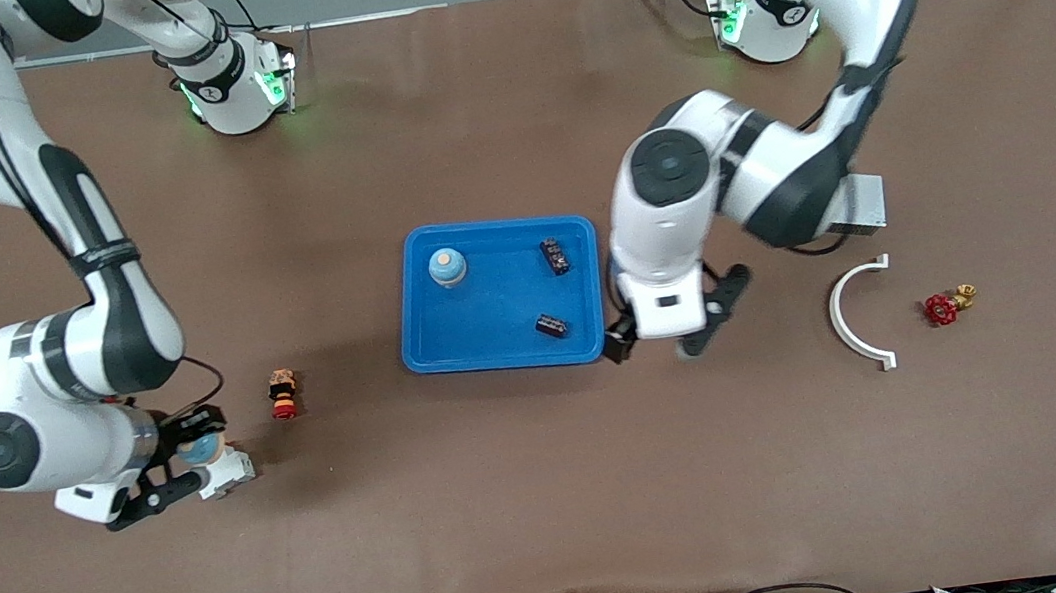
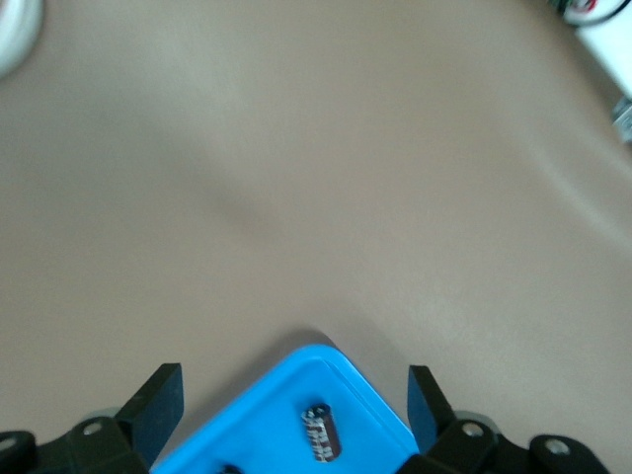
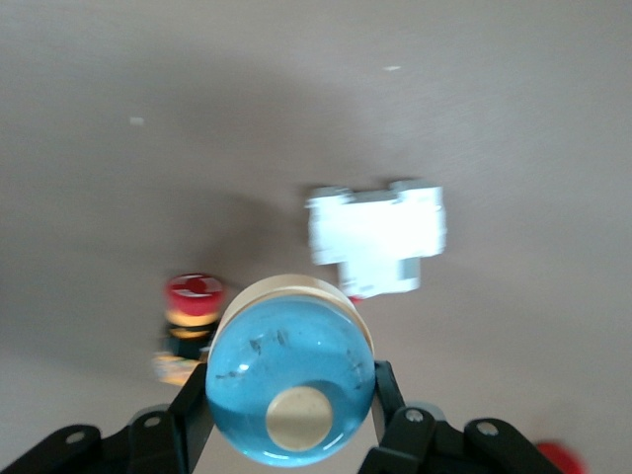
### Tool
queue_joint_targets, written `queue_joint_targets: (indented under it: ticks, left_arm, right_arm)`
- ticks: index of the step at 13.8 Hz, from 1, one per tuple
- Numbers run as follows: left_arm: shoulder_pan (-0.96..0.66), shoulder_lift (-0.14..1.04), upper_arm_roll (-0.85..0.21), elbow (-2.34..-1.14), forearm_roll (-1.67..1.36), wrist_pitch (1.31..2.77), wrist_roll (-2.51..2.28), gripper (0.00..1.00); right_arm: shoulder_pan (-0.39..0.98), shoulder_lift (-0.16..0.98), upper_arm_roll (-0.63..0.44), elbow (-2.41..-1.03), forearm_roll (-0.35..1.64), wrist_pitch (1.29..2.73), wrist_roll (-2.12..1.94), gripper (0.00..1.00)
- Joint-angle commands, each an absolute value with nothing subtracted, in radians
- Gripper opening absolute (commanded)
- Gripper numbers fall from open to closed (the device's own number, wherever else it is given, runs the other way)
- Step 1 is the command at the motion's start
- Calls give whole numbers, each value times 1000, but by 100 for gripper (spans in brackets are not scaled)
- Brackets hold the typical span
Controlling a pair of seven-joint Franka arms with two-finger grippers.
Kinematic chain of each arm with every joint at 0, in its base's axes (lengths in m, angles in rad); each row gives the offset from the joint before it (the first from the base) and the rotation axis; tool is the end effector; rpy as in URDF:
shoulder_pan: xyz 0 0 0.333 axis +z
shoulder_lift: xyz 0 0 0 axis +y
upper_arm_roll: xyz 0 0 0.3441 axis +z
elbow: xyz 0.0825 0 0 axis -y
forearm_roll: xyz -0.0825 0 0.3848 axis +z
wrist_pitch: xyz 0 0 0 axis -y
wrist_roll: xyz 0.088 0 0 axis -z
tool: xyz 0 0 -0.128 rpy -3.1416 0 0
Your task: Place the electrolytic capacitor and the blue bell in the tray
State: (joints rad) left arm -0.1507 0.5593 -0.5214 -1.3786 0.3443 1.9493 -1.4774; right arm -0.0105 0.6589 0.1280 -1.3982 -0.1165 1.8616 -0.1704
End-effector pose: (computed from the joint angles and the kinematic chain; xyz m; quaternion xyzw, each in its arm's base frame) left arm 0.6310 -0.3658 0.4312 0.9257 0.3747 0.0467 0.0230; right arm 0.7144 0.0557 0.3076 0.9833 0.1551 -0.0950 0.0113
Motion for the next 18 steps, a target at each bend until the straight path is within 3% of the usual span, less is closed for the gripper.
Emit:
queue_joint_targets:
  ticks: [1, 5, 9, 15, 17, 18]
  left_arm:
    - [-43, 412, -528, -1407, 243, 1861, -1230, 100]
    - [53, 287, -529, -1413, 210, 1676, -1010, 100]
    - [205, 201, -529, -1414, 187, 1623, -576, 100]
    - [345, 135, -540, -1410, 155, 1563, -353, 100]
    - [271, 75, -455, -1434, 150, 1562, -334, 100]
    - [179, 58, -346, -1456, 126, 1559, -325, 100]
  right_arm:
    - [67, 634, 118, -1411, -72, 1832, 7, 14]
    - [188, 635, 118, -1411, -60, 1842, 286, 14]
    - [310, 644, 118, -1416, -58, 1890, 523, 14]
    - [389, 650, 117, -1522, 28, 2049, 638, 14]
    - [422, 650, 115, -1548, 28, 2095, 690, 14]
    - [434, 650, 115, -1561, 28, 2109, 707, 14]
